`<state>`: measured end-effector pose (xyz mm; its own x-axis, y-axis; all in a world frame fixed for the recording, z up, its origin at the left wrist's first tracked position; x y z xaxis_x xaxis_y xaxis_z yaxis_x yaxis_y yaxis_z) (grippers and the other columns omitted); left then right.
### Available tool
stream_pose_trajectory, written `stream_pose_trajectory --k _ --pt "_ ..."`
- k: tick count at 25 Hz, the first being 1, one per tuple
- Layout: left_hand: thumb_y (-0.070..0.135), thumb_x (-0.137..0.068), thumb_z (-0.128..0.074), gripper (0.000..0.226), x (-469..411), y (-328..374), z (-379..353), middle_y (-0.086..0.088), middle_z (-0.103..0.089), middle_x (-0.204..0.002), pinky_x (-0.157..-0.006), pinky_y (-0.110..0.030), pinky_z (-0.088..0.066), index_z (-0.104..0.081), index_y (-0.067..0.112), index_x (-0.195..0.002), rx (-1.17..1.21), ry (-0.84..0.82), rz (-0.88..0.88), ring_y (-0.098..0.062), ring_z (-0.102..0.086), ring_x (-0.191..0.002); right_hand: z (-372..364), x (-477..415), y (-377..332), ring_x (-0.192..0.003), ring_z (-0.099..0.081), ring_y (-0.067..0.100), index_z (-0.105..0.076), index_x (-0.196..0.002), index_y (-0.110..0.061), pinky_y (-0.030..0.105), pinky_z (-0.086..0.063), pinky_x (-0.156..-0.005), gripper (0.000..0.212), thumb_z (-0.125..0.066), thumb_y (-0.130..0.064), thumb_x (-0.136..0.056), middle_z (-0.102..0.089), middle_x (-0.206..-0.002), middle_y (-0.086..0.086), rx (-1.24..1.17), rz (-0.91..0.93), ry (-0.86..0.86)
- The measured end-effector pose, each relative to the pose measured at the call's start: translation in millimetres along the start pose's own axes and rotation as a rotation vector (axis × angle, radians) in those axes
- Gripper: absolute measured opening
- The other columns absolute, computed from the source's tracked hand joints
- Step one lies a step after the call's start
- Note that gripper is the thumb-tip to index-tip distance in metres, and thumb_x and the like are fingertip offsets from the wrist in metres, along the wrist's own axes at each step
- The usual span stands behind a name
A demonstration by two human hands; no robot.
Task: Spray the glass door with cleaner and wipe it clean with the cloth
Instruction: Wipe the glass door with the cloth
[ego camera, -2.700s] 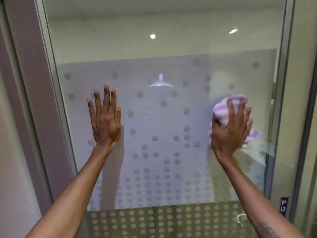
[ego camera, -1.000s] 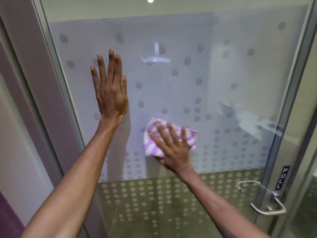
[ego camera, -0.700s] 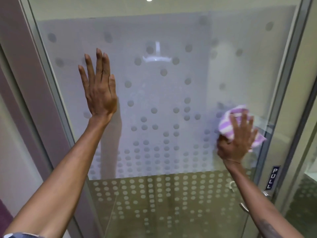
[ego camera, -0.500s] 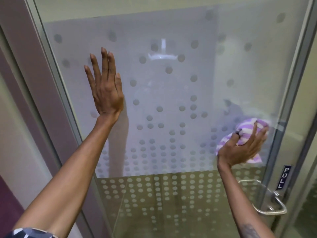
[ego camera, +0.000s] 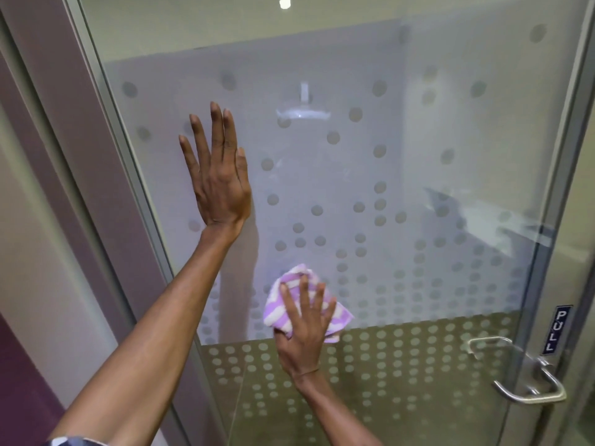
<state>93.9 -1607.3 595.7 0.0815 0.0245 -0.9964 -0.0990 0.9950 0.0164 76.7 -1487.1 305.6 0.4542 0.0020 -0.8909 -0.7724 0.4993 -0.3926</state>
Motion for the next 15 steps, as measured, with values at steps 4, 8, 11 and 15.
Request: stream_pose_trajectory --k 4,8,11,15 --pt "0.025 -0.112 -0.029 0.051 -1 -1 0 -0.009 -0.025 -0.169 -0.128 -0.054 -0.006 -0.022 0.013 -0.161 0.009 -0.022 -0.019 -0.040 -0.016 -0.156 9 -7 -30 -0.162 -0.015 0.023 -0.038 -0.154 -0.048 0.061 -0.007 -0.128 0.085 -0.057 -0.023 -0.075 -0.032 -0.169 0.002 -0.364 -0.128 -0.130" --pt "0.024 -0.112 -0.029 0.052 -1 2 3 -0.008 -0.022 -0.169 -0.127 -0.054 -0.002 -0.020 0.013 -0.162 0.022 -0.102 0.000 -0.040 -0.013 -0.156 47 -21 -19 -0.121 -0.065 0.013 -0.057 -0.139 -0.049 0.034 -0.055 -0.093 0.061 -0.057 -0.028 -0.081 -0.061 -0.140 -0.016 -0.932 -0.589 -0.181" --pt "0.021 -0.110 -0.029 0.054 -4 5 9 -0.010 -0.016 -0.171 -0.125 -0.056 0.002 -0.017 0.011 -0.162 0.071 -0.245 0.029 -0.042 -0.006 -0.157 78 -29 -10 -0.062 -0.048 0.009 -0.065 -0.081 -0.024 0.021 -0.040 -0.055 0.018 -0.065 -0.039 -0.070 -0.054 -0.073 -0.007 -1.220 -0.901 -0.110" --pt "0.022 -0.110 -0.035 0.054 10 32 35 -0.009 -0.017 -0.170 -0.127 -0.052 0.003 -0.022 0.009 -0.161 0.350 -0.376 0.129 -0.038 -0.003 -0.158 107 -33 -22 -0.070 -0.042 0.022 -0.053 -0.086 -0.018 0.035 -0.035 -0.065 0.011 -0.054 -0.029 -0.083 -0.044 -0.080 0.006 -1.613 -1.078 -0.180"
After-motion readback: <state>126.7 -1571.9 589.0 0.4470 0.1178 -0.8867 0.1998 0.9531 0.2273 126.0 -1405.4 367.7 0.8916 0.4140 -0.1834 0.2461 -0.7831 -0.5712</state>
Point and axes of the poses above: each hand's wrist, its own x-axis away from the middle knuckle, its own z-axis out of the back of the hand, y = z × x, the point moved 8 cm from there along -x, towards the middle knuckle
